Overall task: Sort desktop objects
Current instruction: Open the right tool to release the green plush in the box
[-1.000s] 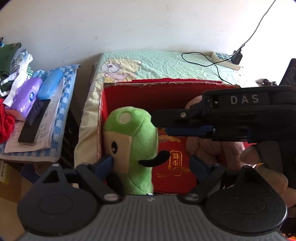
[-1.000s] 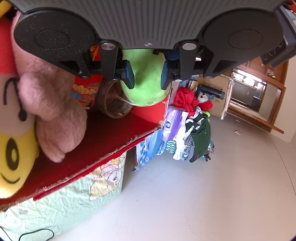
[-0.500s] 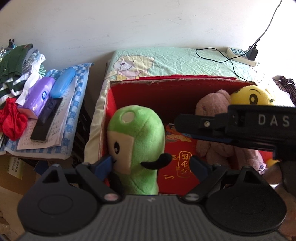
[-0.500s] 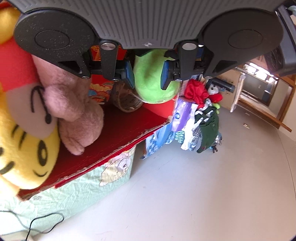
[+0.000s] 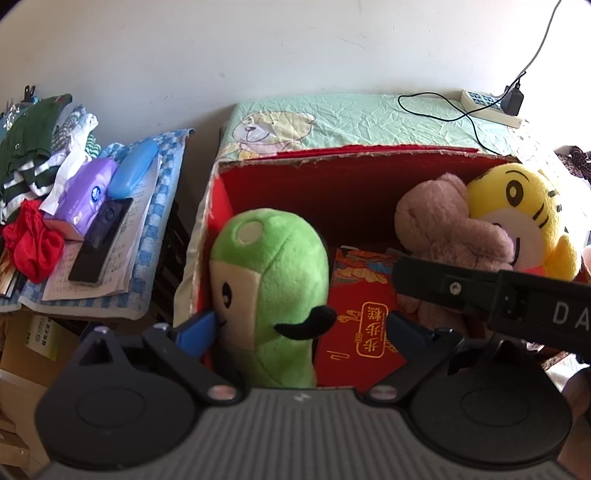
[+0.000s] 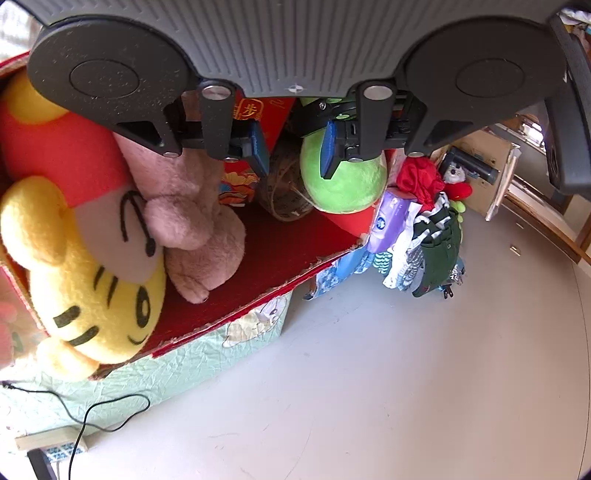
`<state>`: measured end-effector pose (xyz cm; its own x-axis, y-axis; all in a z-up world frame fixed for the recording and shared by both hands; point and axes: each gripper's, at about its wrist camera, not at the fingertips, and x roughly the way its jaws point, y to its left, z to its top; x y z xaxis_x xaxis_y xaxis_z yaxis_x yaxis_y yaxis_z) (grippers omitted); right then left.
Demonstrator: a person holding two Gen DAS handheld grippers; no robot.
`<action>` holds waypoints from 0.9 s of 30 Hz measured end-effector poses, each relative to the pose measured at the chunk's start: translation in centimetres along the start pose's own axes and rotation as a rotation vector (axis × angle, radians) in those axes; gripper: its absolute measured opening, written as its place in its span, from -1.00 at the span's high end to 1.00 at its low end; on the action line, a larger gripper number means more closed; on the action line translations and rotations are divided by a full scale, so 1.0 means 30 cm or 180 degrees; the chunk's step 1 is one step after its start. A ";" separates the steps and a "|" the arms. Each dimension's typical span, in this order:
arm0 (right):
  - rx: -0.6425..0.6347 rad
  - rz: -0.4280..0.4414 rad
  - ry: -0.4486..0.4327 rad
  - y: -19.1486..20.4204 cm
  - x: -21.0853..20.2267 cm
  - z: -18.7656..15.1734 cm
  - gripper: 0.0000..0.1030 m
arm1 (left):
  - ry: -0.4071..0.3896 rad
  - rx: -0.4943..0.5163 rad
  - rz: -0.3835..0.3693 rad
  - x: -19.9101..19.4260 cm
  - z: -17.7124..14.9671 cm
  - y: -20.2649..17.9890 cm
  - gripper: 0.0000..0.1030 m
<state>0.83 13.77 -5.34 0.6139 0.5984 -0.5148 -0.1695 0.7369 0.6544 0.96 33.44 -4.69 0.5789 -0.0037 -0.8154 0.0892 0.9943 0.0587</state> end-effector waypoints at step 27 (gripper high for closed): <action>-0.0187 0.0131 -0.0012 -0.035 -0.040 -0.021 0.39 | 0.0045 0.0115 0.0330 0.036 0.009 -0.046 -0.86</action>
<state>-0.21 12.49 -5.74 0.6084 0.6275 -0.4858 -0.2396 0.7289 0.6413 1.69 32.03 -5.48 0.5750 0.1007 -0.8119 0.0588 0.9848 0.1637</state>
